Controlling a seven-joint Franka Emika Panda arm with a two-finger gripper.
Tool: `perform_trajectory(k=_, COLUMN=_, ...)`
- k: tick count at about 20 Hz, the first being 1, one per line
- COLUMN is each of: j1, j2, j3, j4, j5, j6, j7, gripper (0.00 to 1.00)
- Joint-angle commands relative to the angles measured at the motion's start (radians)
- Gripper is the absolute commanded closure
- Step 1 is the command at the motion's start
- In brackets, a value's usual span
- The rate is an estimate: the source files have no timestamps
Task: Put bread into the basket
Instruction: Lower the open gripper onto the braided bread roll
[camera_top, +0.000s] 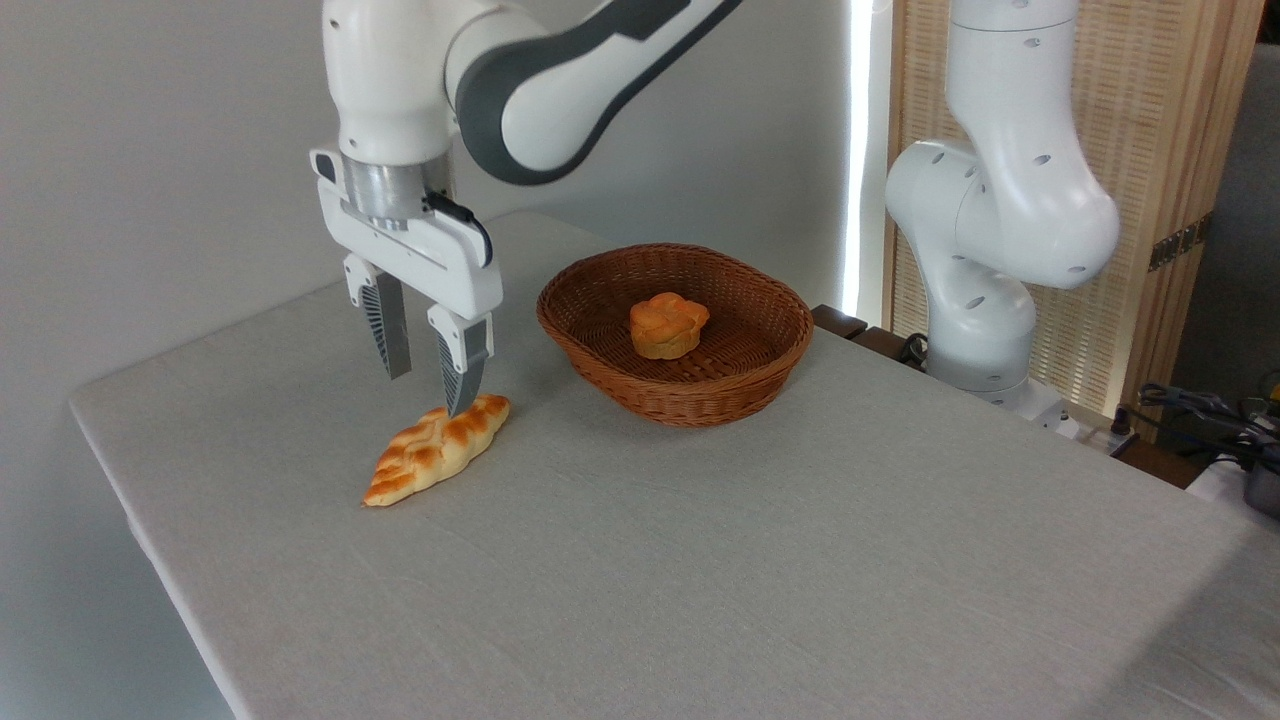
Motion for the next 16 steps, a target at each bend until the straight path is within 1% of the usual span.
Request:
perform_trajectory(k=1, j1=0.005, j2=-0.011, j3=-0.011, j4=-0.065, j5=0.002, j6=0.069, j7=-0.021, gripper=0.00)
perform_trajectory(k=3, j1=0.005, j2=-0.011, j3=-0.011, j4=-0.082, j5=0.037, j6=0.072, j7=-0.023, gripper=0.00)
perform_trajectory(k=4, j1=0.004, j2=-0.008, j3=-0.012, j4=-0.091, j5=0.040, j6=0.082, j7=-0.021, gripper=0.00)
perform_trajectory(k=7, j1=0.001, j2=-0.003, j3=-0.014, j4=-0.132, j5=0.040, j6=0.164, j7=-0.021, gripper=0.00)
perform_trajectory(k=9, j1=0.001, j2=0.009, j3=-0.031, j4=-0.142, j5=0.040, j6=0.201, j7=-0.025, gripper=0.00)
perform_trajectory(k=12, j1=0.001, j2=0.016, j3=-0.032, j4=-0.143, j5=0.040, j6=0.214, j7=-0.025, gripper=0.00)
perform_trajectory(k=13, j1=-0.001, j2=0.018, j3=-0.032, j4=-0.143, j5=0.040, j6=0.216, j7=-0.025, gripper=0.02)
perform_trajectory(k=14, j1=-0.001, j2=0.020, j3=-0.032, j4=-0.143, j5=0.040, j6=0.216, j7=-0.023, gripper=0.15)
perform_trajectory(k=16, j1=0.001, j2=0.020, j3=-0.032, j4=-0.143, j5=0.040, j6=0.216, j7=-0.017, gripper=0.46)
